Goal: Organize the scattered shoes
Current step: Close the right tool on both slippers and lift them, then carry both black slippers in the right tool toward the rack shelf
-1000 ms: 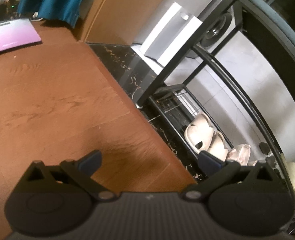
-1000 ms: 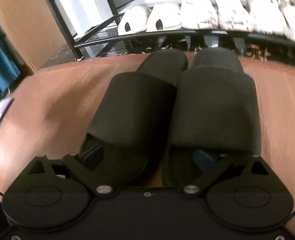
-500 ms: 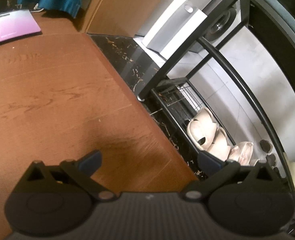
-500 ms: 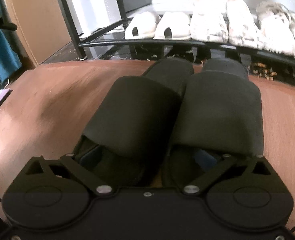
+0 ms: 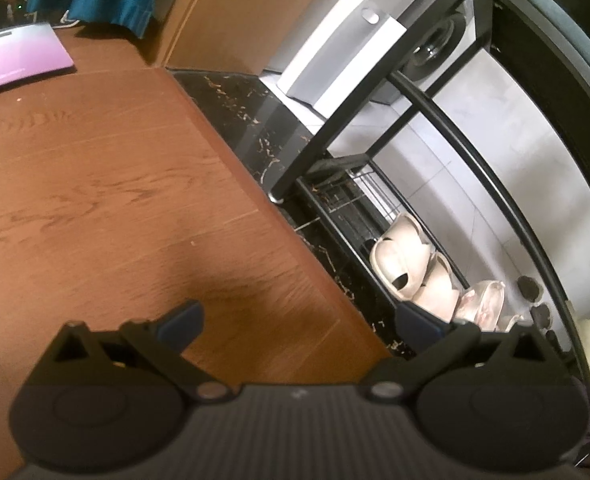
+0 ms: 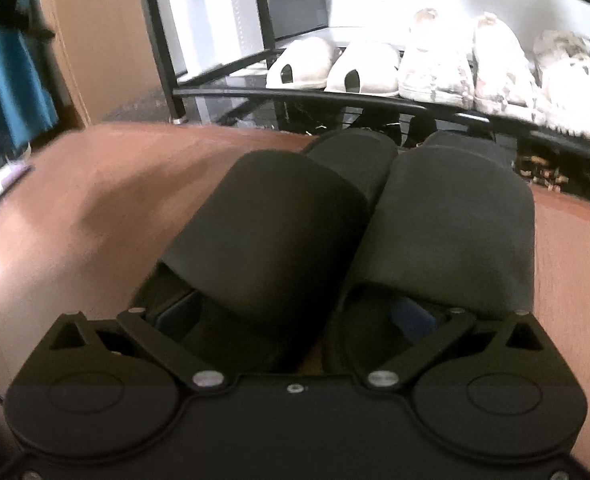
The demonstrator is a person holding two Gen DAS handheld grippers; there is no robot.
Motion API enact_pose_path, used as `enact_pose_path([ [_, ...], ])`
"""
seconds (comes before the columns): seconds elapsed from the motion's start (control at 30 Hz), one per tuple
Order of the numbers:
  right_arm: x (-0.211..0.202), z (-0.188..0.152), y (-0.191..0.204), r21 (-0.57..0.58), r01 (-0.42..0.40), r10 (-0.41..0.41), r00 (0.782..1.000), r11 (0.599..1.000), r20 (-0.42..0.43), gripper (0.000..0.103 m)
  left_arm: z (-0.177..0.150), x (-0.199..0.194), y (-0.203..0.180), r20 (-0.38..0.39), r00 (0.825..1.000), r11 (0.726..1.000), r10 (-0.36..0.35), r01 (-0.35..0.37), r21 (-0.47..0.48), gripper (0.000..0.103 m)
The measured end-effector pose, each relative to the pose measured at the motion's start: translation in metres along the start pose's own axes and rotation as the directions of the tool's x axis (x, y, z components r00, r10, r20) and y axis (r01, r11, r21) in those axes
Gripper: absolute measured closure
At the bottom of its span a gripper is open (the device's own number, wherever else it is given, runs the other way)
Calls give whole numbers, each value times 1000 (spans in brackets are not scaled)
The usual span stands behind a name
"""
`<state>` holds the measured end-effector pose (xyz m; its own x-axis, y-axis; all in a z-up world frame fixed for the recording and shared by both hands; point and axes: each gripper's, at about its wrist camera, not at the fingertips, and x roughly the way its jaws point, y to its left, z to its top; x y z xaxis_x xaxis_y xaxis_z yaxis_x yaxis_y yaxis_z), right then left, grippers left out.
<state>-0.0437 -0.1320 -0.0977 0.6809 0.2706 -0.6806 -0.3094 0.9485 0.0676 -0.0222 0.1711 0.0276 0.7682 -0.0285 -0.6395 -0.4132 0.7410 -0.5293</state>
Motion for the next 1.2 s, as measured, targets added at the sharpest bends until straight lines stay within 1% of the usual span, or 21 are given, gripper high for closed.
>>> enact_pose_path([
  [0.13,2,-1,3,-23,17,-17,1000,1000,21,0,0,1,1,3,1000,1000,5,-5,-2,1],
  [0.2,-1,-1,0,-8,30,-29,998,1000,53,0,0,2,1,1,1000,1000,7,-7,1,1],
  [0.23,-1,0,0,-8,35,-34,998,999,56,0,-1,3,1,-1,1000,1000,11,-11,5,1],
  [0.33,-3,-3,0,-34,113,-109,988,993,106,0,-1,6,0,-9,1000,1000,14,-14,5,1],
  [0.43,-1,-5,-5,-41,149,-143,982,988,127,0,-1,9,-1,-16,1000,1000,17,-17,5,1],
  [0.57,5,-3,-9,-26,168,-162,975,985,155,0,0,10,-1,-18,1000,1000,16,-16,7,1],
  [0.67,10,-2,-6,-5,225,-220,957,974,192,1,0,12,0,-19,1000,1000,20,-20,5,1],
  [0.73,13,1,-3,-18,233,-224,953,972,203,9,0,15,1,-22,999,1000,25,-25,4,1],
  [0.77,13,2,-4,-19,222,-213,954,975,212,22,0,16,2,-24,999,1000,28,-28,4,1],
  [0.8,12,2,-5,-17,206,-197,955,978,220,33,0,17,2,-24,999,1000,29,-29,4,1],
  [0.83,12,4,-7,-6,180,-174,958,984,227,36,0,19,3,-27,999,999,33,-33,3,1],
  [0.87,12,4,-9,3,172,-169,959,985,227,40,0,20,3,-30,999,999,35,-35,2,1],
  [1.0,10,3,-11,-7,165,-159,959,986,235,57,0,23,4,-35,999,999,34,-34,-2,1],
  [1.07,2,5,-11,14,192,-190,953,981,235,62,1,23,6,-36,999,999,31,-31,-9,1],
  [1.13,-7,5,-9,38,196,-199,950,980,242,62,1,23,7,-37,999,999,29,-30,-21,1],
  [1.2,-19,2,-3,28,197,-198,952,980,233,62,1,24,9,-41,999,999,28,-29,-35,1],
])
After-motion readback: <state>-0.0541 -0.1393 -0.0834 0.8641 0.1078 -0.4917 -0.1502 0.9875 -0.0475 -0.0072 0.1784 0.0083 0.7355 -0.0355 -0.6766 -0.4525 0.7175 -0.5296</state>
